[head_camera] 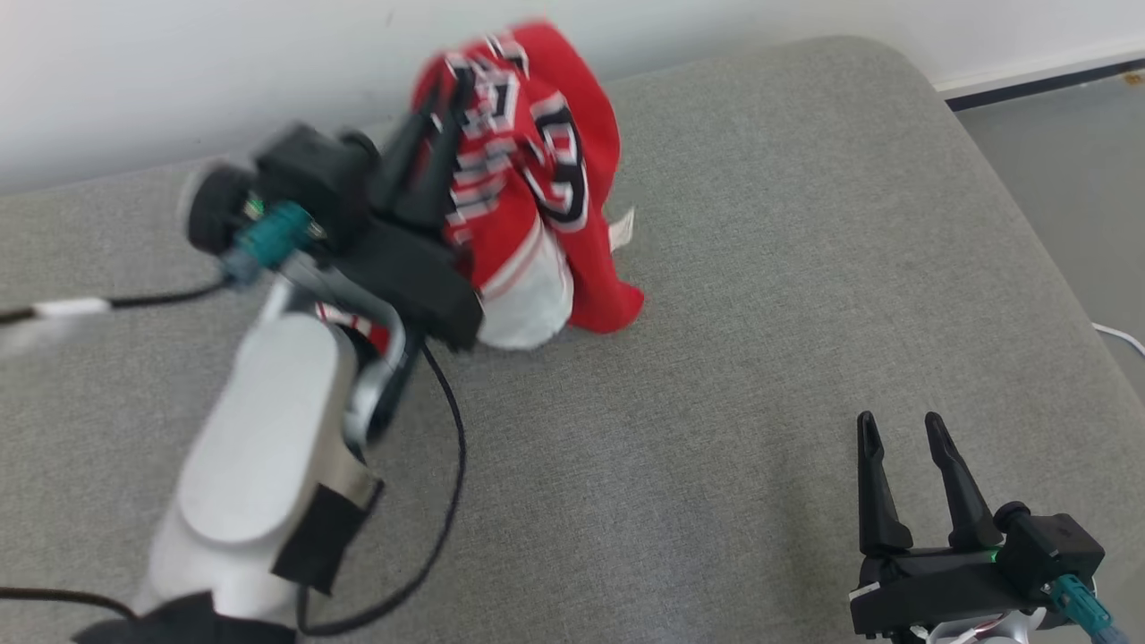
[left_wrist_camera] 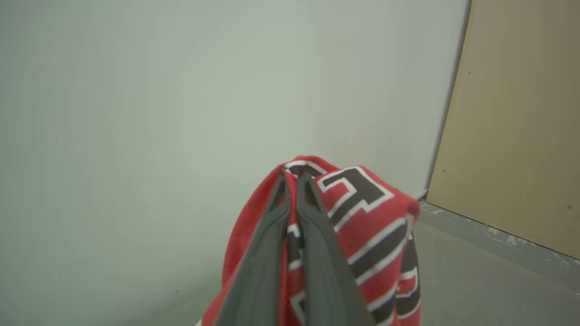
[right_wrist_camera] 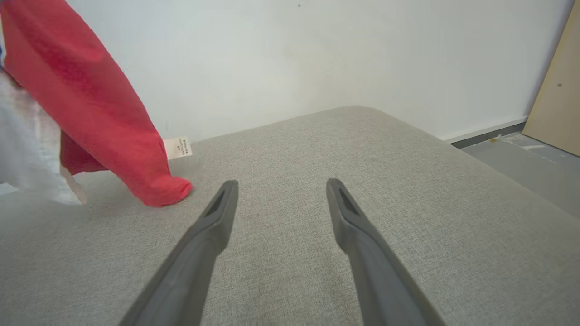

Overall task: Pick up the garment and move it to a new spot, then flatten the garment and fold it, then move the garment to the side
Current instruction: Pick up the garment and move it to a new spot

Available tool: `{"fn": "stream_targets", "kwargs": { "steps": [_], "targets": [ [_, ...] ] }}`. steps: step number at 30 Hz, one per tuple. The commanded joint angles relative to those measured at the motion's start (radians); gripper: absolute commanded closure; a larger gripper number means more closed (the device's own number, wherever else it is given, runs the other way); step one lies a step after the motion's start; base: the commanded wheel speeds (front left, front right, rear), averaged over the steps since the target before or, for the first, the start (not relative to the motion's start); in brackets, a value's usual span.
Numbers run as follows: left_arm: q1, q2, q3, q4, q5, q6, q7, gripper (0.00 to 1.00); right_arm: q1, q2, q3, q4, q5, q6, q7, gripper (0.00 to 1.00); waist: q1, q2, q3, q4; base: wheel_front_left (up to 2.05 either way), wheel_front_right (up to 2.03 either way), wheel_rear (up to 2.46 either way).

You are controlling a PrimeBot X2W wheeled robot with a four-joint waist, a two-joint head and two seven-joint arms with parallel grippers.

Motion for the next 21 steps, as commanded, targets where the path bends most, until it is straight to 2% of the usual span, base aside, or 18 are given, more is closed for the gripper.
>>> {"fn": "stream_targets", "kwargs": {
  "steps": [1, 11, 14, 15, 21],
  "targets": [
    [0.037, -0.010, -0.029, 0.027, -0.012, -0.001, -0.016, 1.00, -0.004, -0.001, -0.002, -0.002, 0.001, -0.002, -0.001, 0.00, -0.0001, 0.0000, 0.007, -0.003, 0.00, 0.00, 0.00],
    [0.169, -0.024, -0.168, 0.288, -0.071, -0.001, -0.074, 1.00, -0.018, -0.001, 0.012, 0.010, -0.013, -0.002, -0.001, 0.00, -0.0001, 0.0000, 0.001, 0.006, 0.00, 0.00, 0.00],
    [0.173, -0.029, -0.187, 0.326, -0.081, -0.001, -0.098, 1.00, -0.012, -0.001, 0.012, 0.011, -0.016, -0.002, -0.001, 0.00, -0.0001, 0.0000, -0.009, 0.011, 0.00, 0.00, 0.00],
    [0.167, -0.039, -0.214, 0.359, -0.104, -0.001, -0.144, 0.00, -0.003, -0.001, 0.011, 0.008, -0.019, -0.002, -0.001, 0.00, -0.0001, 0.0000, -0.030, 0.023, 0.00, 0.00, 0.00],
    [0.149, -0.046, -0.220, 0.356, -0.129, -0.001, -0.202, 0.00, 0.025, -0.001, 0.004, -0.004, -0.031, -0.002, -0.001, 0.00, -0.0001, 0.0000, -0.076, 0.055, 0.00, 0.00, 0.00]
  ]
}}
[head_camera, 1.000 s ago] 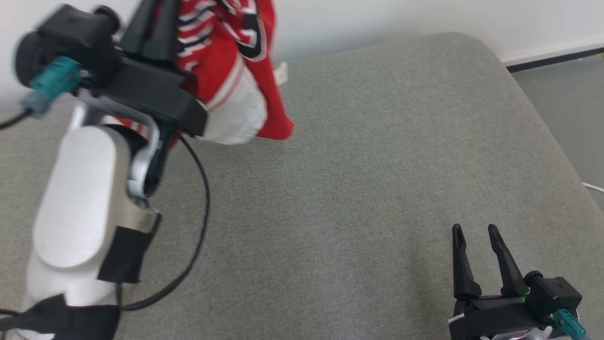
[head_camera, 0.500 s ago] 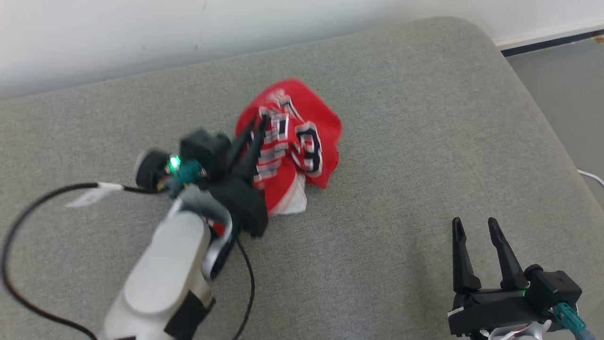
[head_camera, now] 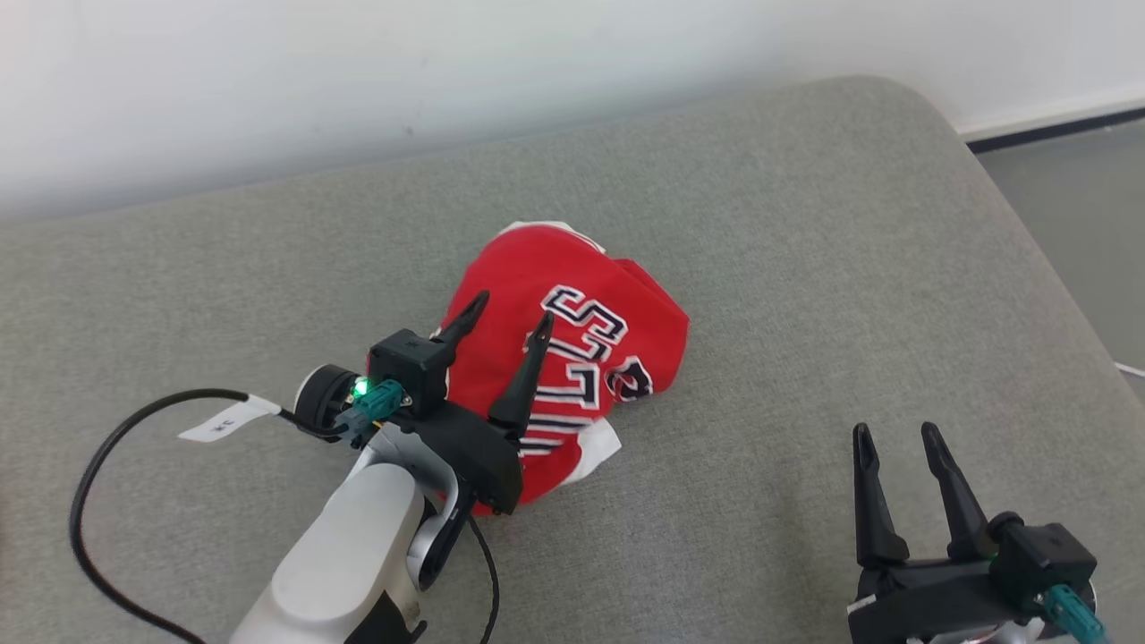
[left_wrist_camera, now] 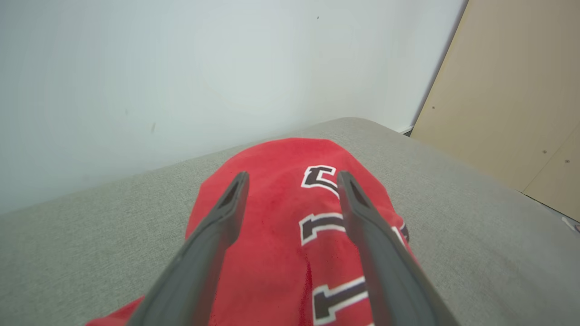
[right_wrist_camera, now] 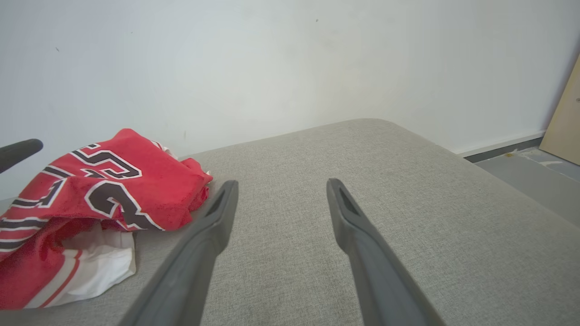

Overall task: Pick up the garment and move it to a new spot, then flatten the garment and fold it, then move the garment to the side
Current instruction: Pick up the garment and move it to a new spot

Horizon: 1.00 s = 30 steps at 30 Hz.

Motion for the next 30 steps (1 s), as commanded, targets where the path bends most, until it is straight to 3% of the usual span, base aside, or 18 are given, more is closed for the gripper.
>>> {"fn": "stream_targets", "kwargs": {
  "steps": [1, 9, 19, 30],
  "targets": [
    [-0.010, -0.001, 0.005, -0.010, -0.001, 0.001, -0.012, 0.00, 0.017, -0.001, -0.002, -0.006, -0.010, -0.002, -0.001, 0.00, 0.0000, 0.0000, -0.032, 0.030, 0.00, 0.00, 0.00],
    [0.063, 0.048, 0.090, -0.116, 0.025, 0.035, -0.028, 0.00, 0.055, -0.001, -0.005, -0.021, -0.030, -0.002, -0.001, 0.00, 0.0000, 0.0000, -0.088, 0.081, 0.00, 0.00, 0.00],
    [0.290, 0.130, 0.257, -0.323, 0.090, 0.079, -0.027, 0.00, 0.092, -0.001, -0.006, -0.029, -0.045, -0.002, -0.001, 0.00, 0.0000, 0.0000, -0.133, 0.151, 0.00, 0.00, 0.00],
    [0.490, 0.117, 0.451, -0.473, 0.158, 0.091, -0.028, 0.00, 0.095, -0.001, -0.018, -0.039, -0.055, -0.002, -0.001, 0.00, 0.0000, 0.0000, -0.140, 0.201, 0.00, 0.00, 0.00]
  ]
}}
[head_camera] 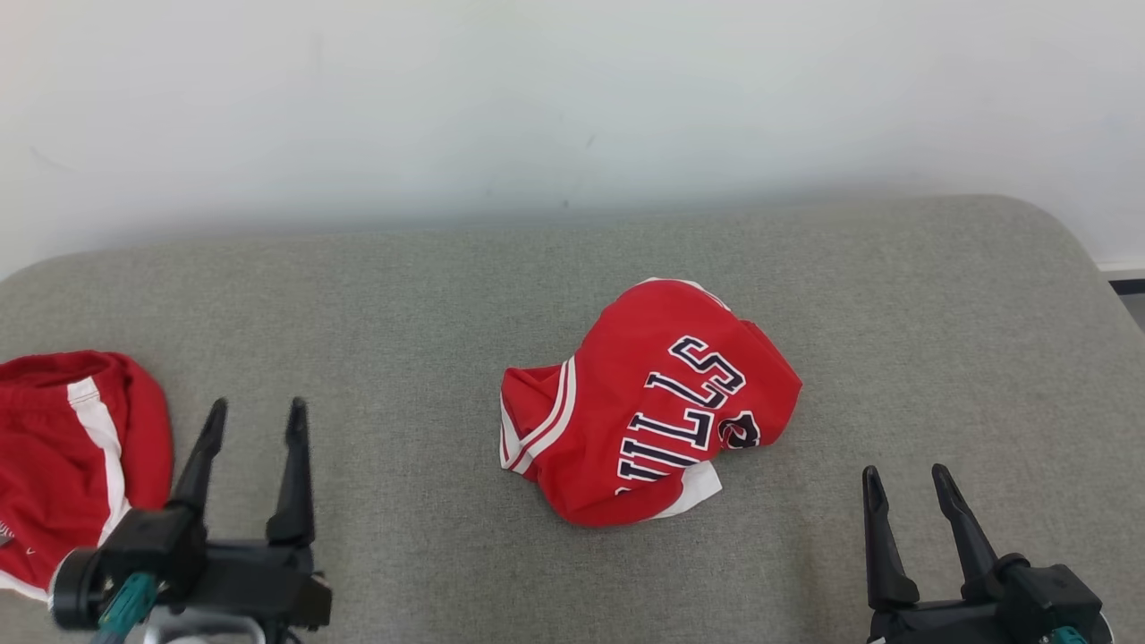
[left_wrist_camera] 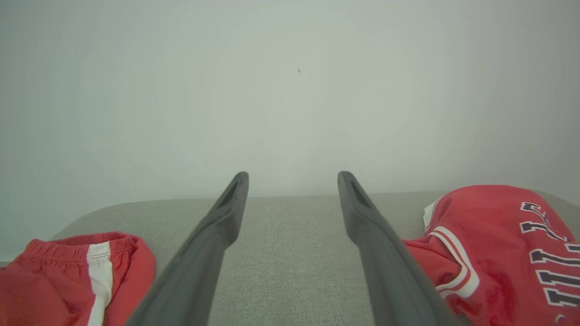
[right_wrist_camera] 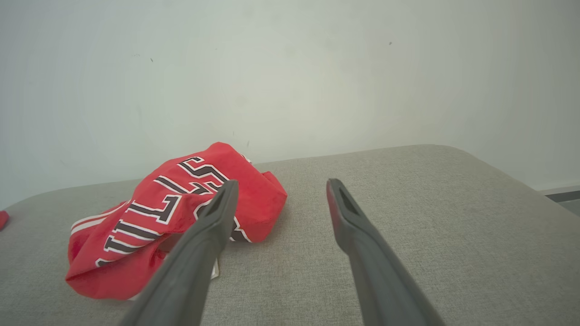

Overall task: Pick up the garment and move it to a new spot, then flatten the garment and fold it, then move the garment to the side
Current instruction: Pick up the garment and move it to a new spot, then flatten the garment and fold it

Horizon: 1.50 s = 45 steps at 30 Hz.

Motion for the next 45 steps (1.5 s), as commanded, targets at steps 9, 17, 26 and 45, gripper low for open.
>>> {"fn": "stream_targets", "kwargs": {
  "steps": [9, 17, 26, 45],
  "targets": [
    [0.142, -0.068, 0.127, -0.081, 0.089, -0.020, -0.003, 0.00, 0.011, -0.002, -0.010, -0.012, -0.014, -0.002, -0.001, 0.00, 0.0001, 0.0001, -0.002, 0.012, 0.00, 0.00, 0.00],
    [0.229, -0.136, 0.217, -0.146, 0.148, -0.040, -0.003, 0.00, 0.024, -0.002, -0.025, -0.004, -0.018, -0.002, -0.001, 0.00, 0.0001, 0.0001, -0.003, 0.018, 0.00, 0.00, 0.00],
    [0.280, -0.162, 0.226, -0.156, 0.207, -0.061, -0.003, 0.00, 0.035, -0.001, -0.028, 0.013, -0.013, -0.002, -0.001, 0.00, 0.0001, 0.0001, -0.003, 0.022, 0.00, 0.00, 0.00],
    [0.295, -0.168, 0.247, -0.121, 0.200, -0.076, -0.003, 0.00, 0.040, -0.002, -0.012, 0.039, -0.019, -0.002, -0.001, 0.00, 0.0001, 0.0001, -0.013, 0.017, 0.00, 0.00, 0.00]
  ]
}}
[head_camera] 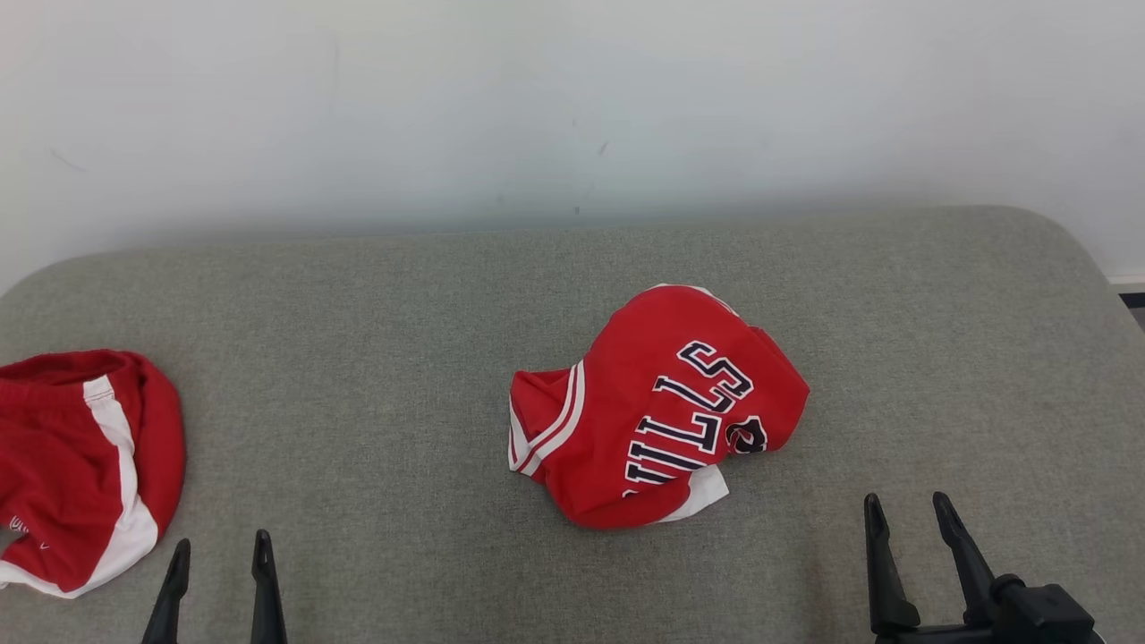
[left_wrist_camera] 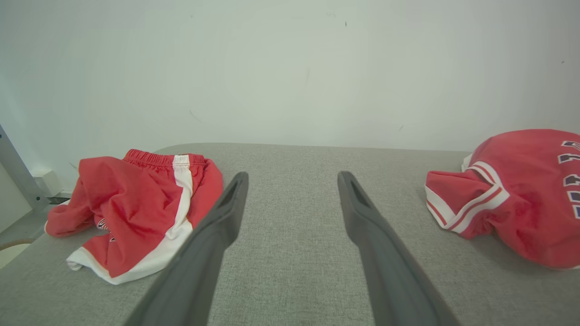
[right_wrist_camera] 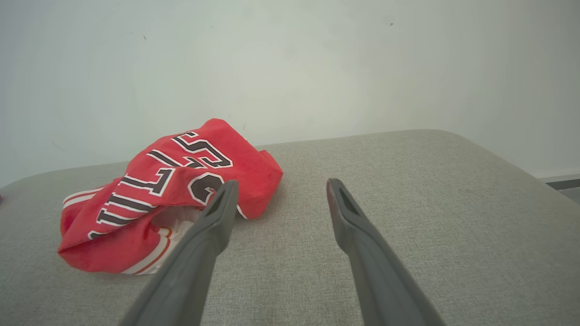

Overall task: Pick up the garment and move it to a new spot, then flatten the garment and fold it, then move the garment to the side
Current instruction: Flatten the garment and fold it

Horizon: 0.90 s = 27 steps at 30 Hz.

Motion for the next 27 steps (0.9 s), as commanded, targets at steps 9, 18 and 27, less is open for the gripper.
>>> {"fn": "stream_targets", "kwargs": {
  "steps": [9, 18, 27],
  "targets": [
    [0.011, -0.002, -0.007, 0.009, -0.004, 0.006, -0.003, 0.00, 0.013, -0.001, 0.003, 0.003, -0.004, -0.002, -0.001, 0.00, 0.0000, 0.0000, 0.000, 0.001, 0.00, 0.00, 0.00],
    [0.015, -0.002, -0.012, 0.007, -0.008, 0.007, -0.003, 0.00, 0.015, -0.002, 0.008, 0.005, -0.009, -0.002, -0.001, 0.00, 0.0000, 0.0000, -0.001, 0.000, 0.00, 0.00, 0.00],
    [0.011, -0.002, -0.015, 0.009, -0.003, 0.011, -0.003, 0.00, 0.010, -0.001, 0.006, 0.007, -0.009, -0.002, -0.001, 0.00, 0.0000, 0.0000, 0.001, -0.001, 0.00, 0.00, 0.00]
  ]
}}
